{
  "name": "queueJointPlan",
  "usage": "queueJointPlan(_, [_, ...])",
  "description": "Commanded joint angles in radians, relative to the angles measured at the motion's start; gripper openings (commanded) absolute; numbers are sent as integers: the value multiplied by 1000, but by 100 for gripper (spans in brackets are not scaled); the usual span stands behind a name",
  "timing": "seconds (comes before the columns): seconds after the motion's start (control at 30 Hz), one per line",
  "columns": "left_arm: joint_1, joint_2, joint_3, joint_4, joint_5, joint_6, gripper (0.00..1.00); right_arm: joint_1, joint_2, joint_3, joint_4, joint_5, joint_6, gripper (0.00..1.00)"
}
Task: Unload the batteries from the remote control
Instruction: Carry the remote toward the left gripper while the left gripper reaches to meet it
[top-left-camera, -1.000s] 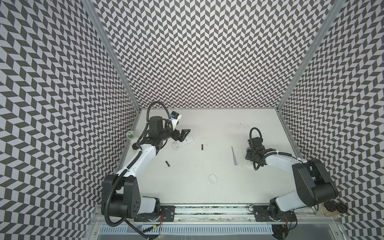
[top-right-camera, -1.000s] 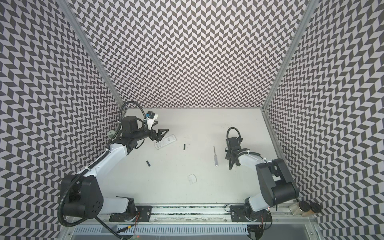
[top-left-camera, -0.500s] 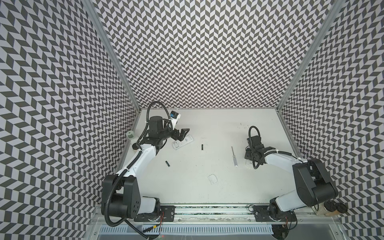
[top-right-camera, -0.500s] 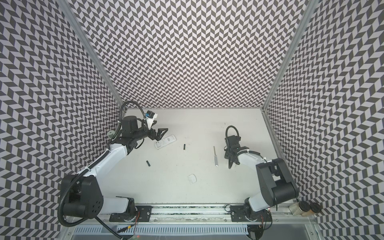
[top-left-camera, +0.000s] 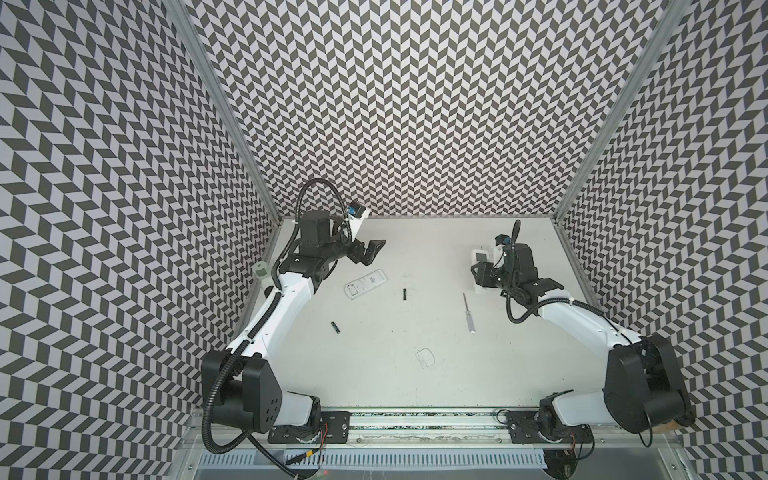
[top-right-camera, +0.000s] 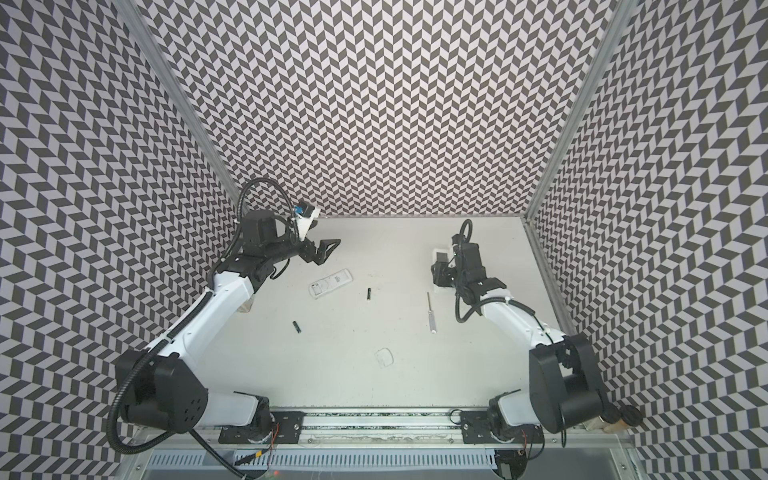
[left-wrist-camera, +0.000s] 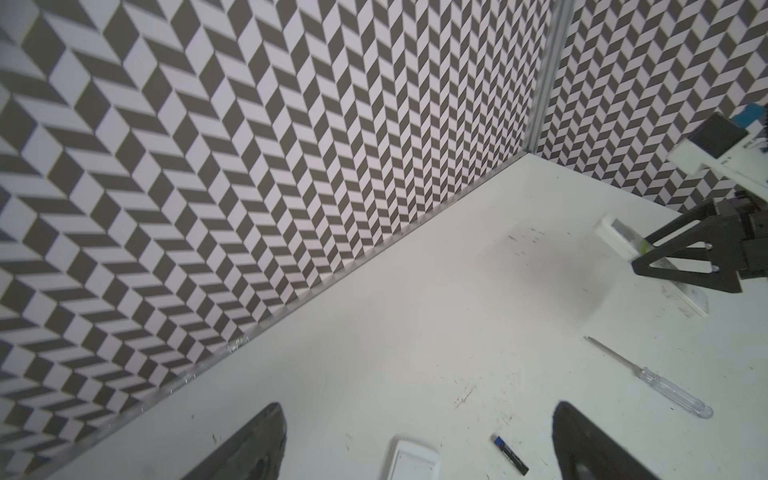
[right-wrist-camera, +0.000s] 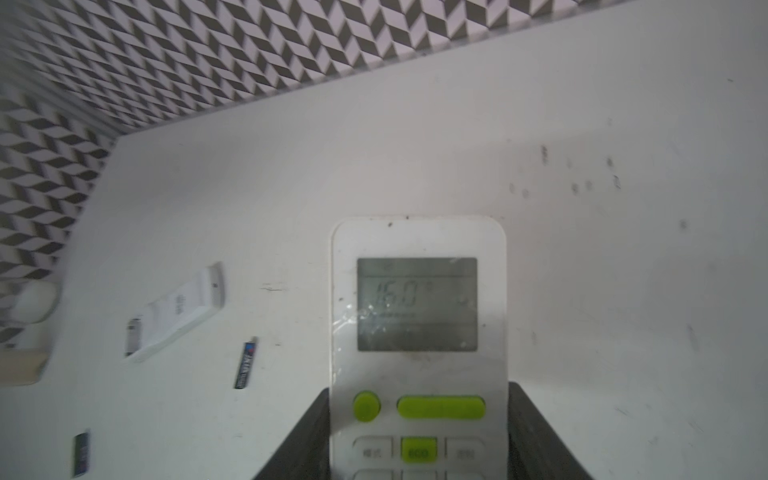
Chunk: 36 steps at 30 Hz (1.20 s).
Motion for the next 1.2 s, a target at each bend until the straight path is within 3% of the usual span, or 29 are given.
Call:
queueJointPlan(0.0, [-30,12,119,-131,-3,203,100,18,-31,24,206,-249,-86,33])
queueJointPlan(0.13, [-51,30,275,-262,6,430,100,43,-41,29,309,-395,-171,31])
queueJointPlan(0.43, [-49,100,629,-657,172,1080,100,66,-40,66,434,-652,-287,26])
queueJointPlan(0.67, [-76,127,753,-880,191,1590,96,124,-54,28,503,-796,-349,25])
queueJointPlan(0.8, [-84,133,752,-976,204,1880,91,150,-23,70,440,-828,-415,22])
queueJointPlan(0.97, [-112,142,706,-1044,198,2109,86,201,26,179,235,-884,-587,21])
queueJointPlan(1.17, [-173,134,578,-1078,97,2230,81,245,61,208,164,-911,-628,21])
